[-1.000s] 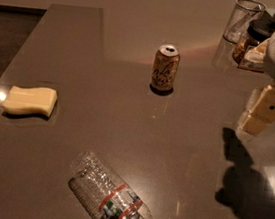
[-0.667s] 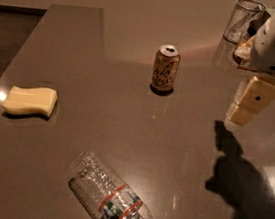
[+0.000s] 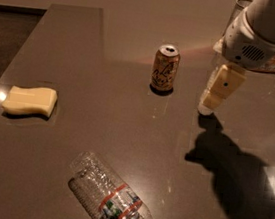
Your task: Move orange can near water bottle
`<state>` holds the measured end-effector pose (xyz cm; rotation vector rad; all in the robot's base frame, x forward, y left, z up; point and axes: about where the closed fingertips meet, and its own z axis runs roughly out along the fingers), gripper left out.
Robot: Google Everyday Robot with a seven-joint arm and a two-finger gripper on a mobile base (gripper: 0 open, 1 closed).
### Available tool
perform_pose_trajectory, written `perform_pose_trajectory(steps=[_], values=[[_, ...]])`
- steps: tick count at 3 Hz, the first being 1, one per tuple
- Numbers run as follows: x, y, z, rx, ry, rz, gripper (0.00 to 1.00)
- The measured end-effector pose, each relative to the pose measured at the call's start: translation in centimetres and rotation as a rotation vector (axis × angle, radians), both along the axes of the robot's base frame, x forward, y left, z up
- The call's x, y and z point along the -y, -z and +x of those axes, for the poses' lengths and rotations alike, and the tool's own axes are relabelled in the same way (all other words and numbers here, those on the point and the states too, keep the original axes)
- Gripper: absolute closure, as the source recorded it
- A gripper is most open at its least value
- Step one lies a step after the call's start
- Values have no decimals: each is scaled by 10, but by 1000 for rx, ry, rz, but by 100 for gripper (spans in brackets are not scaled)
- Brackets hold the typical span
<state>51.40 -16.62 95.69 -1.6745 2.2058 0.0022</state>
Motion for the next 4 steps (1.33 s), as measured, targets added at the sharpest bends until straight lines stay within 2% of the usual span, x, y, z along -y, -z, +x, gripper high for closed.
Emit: perform_pose_trajectory(steps=[2,3,4], values=[[-29,14,69,14,22,87,0],[-38,24,98,1,42,135,0],[-45,36,114,-24,51,164,0]])
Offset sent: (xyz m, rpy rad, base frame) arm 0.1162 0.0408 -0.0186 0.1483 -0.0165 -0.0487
